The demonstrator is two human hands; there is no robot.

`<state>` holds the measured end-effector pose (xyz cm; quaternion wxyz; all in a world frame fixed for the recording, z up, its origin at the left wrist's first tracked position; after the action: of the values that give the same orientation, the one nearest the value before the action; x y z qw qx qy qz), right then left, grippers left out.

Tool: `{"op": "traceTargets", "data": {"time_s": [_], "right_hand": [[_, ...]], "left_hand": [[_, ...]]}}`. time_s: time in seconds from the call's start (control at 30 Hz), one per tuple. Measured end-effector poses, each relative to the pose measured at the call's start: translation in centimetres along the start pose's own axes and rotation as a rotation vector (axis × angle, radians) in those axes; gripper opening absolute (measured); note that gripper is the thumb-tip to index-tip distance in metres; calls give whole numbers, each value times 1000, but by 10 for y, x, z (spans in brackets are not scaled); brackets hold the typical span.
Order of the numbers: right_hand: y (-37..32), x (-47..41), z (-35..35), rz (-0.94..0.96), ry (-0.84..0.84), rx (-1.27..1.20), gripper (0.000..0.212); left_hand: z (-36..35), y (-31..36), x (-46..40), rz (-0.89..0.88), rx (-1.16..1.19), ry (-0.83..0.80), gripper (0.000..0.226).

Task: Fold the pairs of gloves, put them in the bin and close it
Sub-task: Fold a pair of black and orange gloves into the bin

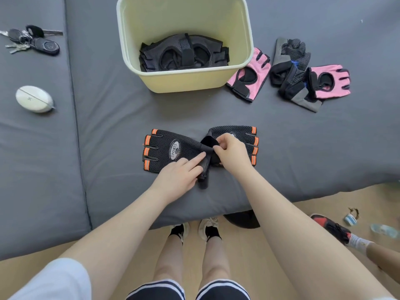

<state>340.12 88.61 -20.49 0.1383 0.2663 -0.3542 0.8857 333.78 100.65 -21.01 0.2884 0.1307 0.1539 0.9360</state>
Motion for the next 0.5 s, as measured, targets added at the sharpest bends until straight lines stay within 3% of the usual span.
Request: {"op": "traceTargets", "data": {"time_s": [0.13,0.23,0.37,0.43,0.5], "right_hand": [[-24,9,-2,249,28,337,21],[-33,15,-2,343,82,455,19],[-36,18,-8,475,94,419,24],[-22,13,-11,412,-5,296,35],[-9,13,-3,338,-16,71,33]], "left_hand": [[12,-6,-15,41,-56,81,16],[18,-13,-23,104,-95,132,18],[11,-18,-31,156,-38,29,48],[11,-22,-32,152,-4,12,60],[12,-28,-31,135,-49,10,68]]}}
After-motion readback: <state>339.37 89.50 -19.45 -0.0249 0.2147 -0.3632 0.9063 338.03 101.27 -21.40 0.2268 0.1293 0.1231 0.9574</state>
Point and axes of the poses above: each hand's wrist, its own x-axis away from the middle knuckle, its own z-axis out of the back of the hand, y = z × x, the point moved 8 cm from there along -x, towards the middle knuckle
